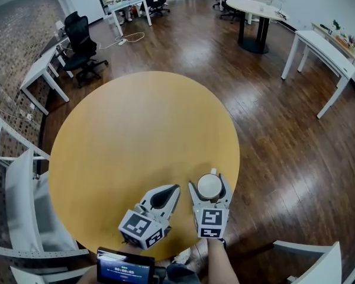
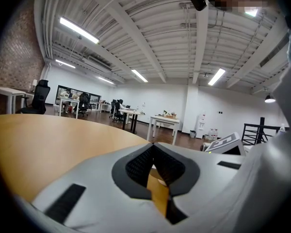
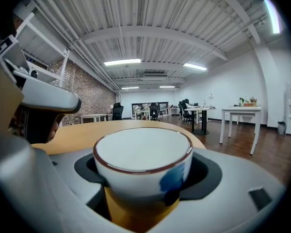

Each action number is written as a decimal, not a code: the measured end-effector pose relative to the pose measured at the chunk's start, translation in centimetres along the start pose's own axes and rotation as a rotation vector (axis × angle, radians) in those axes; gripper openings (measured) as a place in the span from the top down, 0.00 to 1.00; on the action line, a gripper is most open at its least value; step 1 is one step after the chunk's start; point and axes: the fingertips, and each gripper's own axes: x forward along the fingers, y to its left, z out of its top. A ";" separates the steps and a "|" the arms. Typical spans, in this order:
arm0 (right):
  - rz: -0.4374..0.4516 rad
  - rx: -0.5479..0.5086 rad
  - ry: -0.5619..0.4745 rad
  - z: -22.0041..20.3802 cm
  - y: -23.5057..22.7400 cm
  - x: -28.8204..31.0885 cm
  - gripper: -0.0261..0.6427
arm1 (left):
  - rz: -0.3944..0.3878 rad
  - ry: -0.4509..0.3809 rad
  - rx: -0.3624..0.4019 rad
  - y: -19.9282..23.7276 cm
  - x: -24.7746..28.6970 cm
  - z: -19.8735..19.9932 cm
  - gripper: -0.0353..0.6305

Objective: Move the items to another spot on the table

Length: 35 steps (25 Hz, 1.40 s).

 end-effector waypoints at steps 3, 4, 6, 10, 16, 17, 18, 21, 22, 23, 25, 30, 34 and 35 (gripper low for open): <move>0.008 -0.004 -0.008 1.0 0.3 -0.3 0.35 | 0.007 -0.005 -0.001 0.1 -0.3 0.4 0.94; 0.011 -0.006 -0.012 1.6 0.5 -0.5 0.35 | 0.007 -0.007 0.001 0.1 -0.5 0.7 0.94; 0.018 -0.015 -0.025 3.0 1.1 -0.7 0.35 | 0.003 -0.013 0.007 0.1 -1.0 1.2 0.94; 0.029 -0.030 -0.058 6.6 2.0 -1.3 0.35 | 0.009 -0.042 0.021 0.4 -2.1 2.8 0.94; 0.070 -0.058 -0.088 11.8 3.5 -3.2 0.34 | 0.046 -0.091 0.032 0.1 -3.9 5.0 0.94; 0.074 -0.064 -0.098 12.7 3.8 -3.6 0.34 | 0.051 -0.099 0.038 0.0 -4.3 5.4 0.94; 0.078 -0.072 -0.107 13.5 4.1 -4.0 0.35 | 0.057 -0.108 0.043 0.0 -4.6 5.9 0.94; 0.094 -0.091 -0.134 15.6 5.3 -4.9 0.34 | 0.082 -0.134 0.043 0.3 -5.7 7.5 0.94; 0.099 -0.098 -0.141 16.3 5.8 -5.1 0.34 | 0.091 -0.142 0.044 0.6 -6.1 7.9 0.94; 0.103 -0.106 -0.148 16.9 6.3 -5.4 0.34 | 0.099 -0.148 0.047 0.9 -6.5 8.2 0.94; 0.113 -0.122 -0.162 18.1 7.5 -5.8 0.34 | 0.111 -0.164 0.056 1.6 -7.4 9.2 0.94; 0.144 -0.152 -0.196 20.2 9.8 -6.8 0.34 | 0.126 -0.204 0.077 1.9 -9.0 11.1 0.94; 0.177 -0.168 -0.206 20.6 11.6 -7.1 0.34 | 0.154 -0.224 0.083 2.3 -10.5 11.5 0.94; 0.187 -0.172 -0.205 20.7 12.1 -7.0 0.34 | 0.165 -0.227 0.083 2.5 -11.0 11.5 0.94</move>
